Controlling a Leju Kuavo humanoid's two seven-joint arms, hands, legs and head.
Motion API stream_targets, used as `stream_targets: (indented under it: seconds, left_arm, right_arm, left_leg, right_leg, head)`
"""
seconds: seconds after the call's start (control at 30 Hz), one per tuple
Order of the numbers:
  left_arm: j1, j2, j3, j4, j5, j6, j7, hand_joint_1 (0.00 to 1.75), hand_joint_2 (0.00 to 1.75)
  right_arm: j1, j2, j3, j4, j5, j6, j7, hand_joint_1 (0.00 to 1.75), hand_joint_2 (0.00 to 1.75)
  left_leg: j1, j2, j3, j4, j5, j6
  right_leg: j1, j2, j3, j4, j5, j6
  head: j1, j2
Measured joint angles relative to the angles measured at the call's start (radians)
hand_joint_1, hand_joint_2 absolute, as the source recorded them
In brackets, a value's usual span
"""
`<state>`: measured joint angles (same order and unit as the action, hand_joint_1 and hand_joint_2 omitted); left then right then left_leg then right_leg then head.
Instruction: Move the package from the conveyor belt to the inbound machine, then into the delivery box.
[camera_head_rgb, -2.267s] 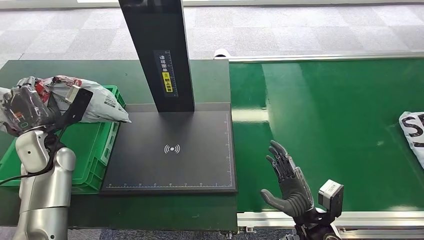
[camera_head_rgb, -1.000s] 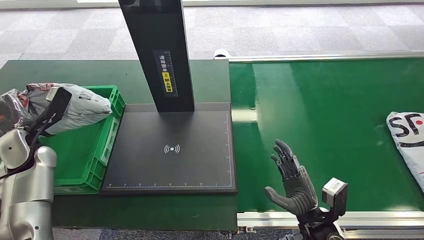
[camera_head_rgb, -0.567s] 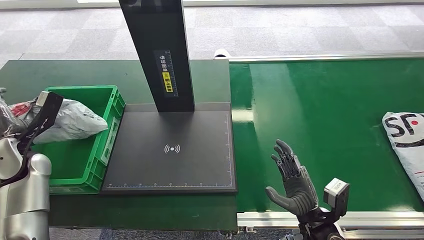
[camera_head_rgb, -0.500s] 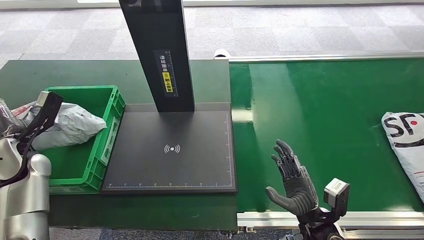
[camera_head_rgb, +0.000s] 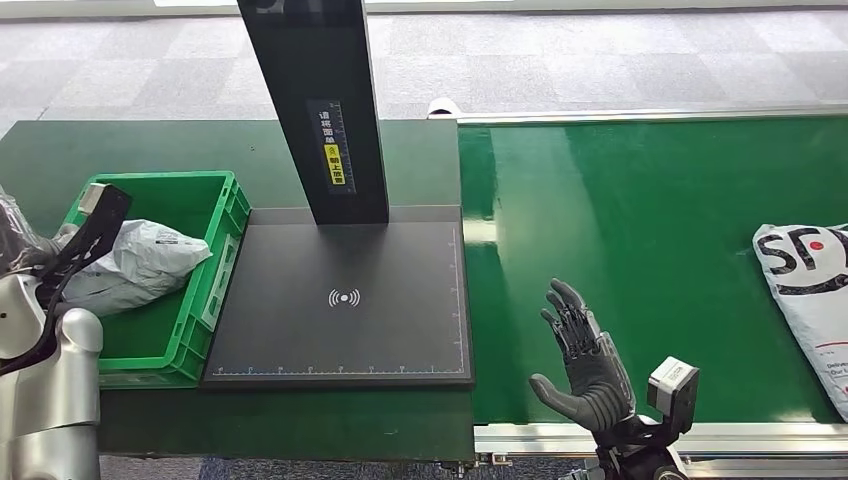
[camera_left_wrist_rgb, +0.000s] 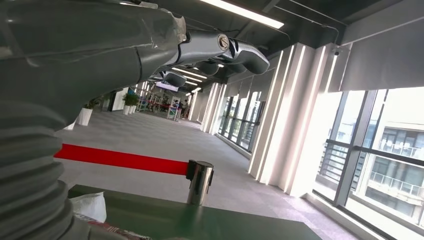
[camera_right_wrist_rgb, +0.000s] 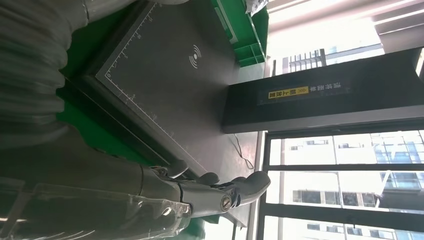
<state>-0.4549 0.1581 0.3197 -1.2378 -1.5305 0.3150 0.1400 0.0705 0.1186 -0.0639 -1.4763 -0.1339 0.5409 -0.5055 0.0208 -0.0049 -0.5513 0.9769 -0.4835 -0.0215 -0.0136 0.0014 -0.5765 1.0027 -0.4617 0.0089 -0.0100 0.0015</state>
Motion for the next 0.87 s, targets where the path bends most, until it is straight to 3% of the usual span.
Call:
stream_targets:
  seconds: [0.13, 0.2, 0.33, 0.43, 0.53, 0.67, 0.77, 0.87]
  left_arm:
    - [0.0, 0.0, -0.001, 0.0, 0.037, 0.013, -0.025, 0.0, 1.75]
    - [0.0, 0.0, -0.006, -0.002, 0.147, 0.069, -0.096, 0.0, 1.75]
    - [0.008, -0.013, -0.026, -0.041, 0.621, 0.216, -0.414, 0.0, 1.75]
    - [0.041, -0.04, -0.049, -0.091, 0.979, 0.209, -0.64, 0.0, 1.75]
    - [0.093, -0.061, -0.081, -0.158, 1.207, 0.219, -0.786, 0.0, 1.75]
    - [0.169, -0.063, -0.201, -0.308, 1.32, 0.318, -0.836, 0.0, 1.75]
    - [0.209, -0.067, -0.3, -0.39, 1.387, 0.236, -0.84, 0.0, 1.75]
    - [0.23, -0.074, -0.349, -0.432, 1.42, 0.169, -0.84, 0.0, 1.75]
  right_arm:
    - [0.0, 0.001, 0.0, 0.0, -0.001, 0.002, 0.0, 0.0, 1.75]
    - [-0.001, 0.001, 0.0, 0.0, -0.004, 0.003, 0.0, 0.0, 1.75]
    - [-0.001, 0.001, 0.006, 0.0, -0.013, 0.004, -0.008, 0.0, 1.75]
    - [-0.002, -0.003, 0.02, 0.0, -0.022, 0.0, -0.026, 0.0, 1.75]
    - [-0.002, -0.009, 0.032, 0.0, -0.032, -0.006, -0.04, 0.0, 1.75]
    - [-0.01, -0.02, 0.041, 0.004, -0.079, -0.007, -0.047, 0.0, 1.75]
    - [-0.019, -0.024, 0.044, 0.007, -0.124, 0.0, -0.041, 0.0, 1.75]
    - [-0.02, -0.026, 0.047, 0.007, -0.137, 0.005, -0.034, 0.0, 1.75]
  left_leg:
    - [0.0, 0.0, 0.0, 0.0, 0.0, 0.0]
    - [0.0, 0.0, 0.0, 0.0, 0.0, 0.0]
    - [0.0, 0.0, 0.0, 0.0, 0.0, 0.0]
    - [0.0, 0.0, 0.0, 0.0, 0.0, 0.0]
    - [0.0, 0.001, 0.0, 0.0, 0.0, 0.0]
    - [0.0, -0.001, 0.0, 0.0, 0.0, 0.0]
    - [0.0, -0.001, 0.0, 0.0, 0.0, 0.0]
    - [0.0, -0.001, 0.001, 0.0, 0.0, 0.0]
  right_leg:
    - [0.0, 0.0, 0.0, 0.0, 0.0, 0.0]
    - [0.0, 0.0, 0.0, 0.0, 0.0, 0.0]
    - [0.0, 0.0, 0.0, 0.0, 0.0, 0.0]
    - [0.0, 0.0, 0.001, 0.0, 0.0, 0.0]
    - [0.0, 0.0, 0.0, 0.0, 0.0, 0.0]
    - [0.0, -0.001, 0.001, -0.001, 0.0, 0.0]
    - [0.0, -0.001, 0.002, -0.001, 0.0, 0.0]
    - [0.0, -0.001, 0.002, -0.001, 0.0, 0.0]
  head:
    - [0.0, 0.0]
    - [0.0, 0.0]
    - [0.0, 0.0]
    - [0.0, 0.0]
    - [0.0, 0.0]
    - [0.0, 0.0]
    - [0.0, 0.0]
    - [0.0, 0.0]
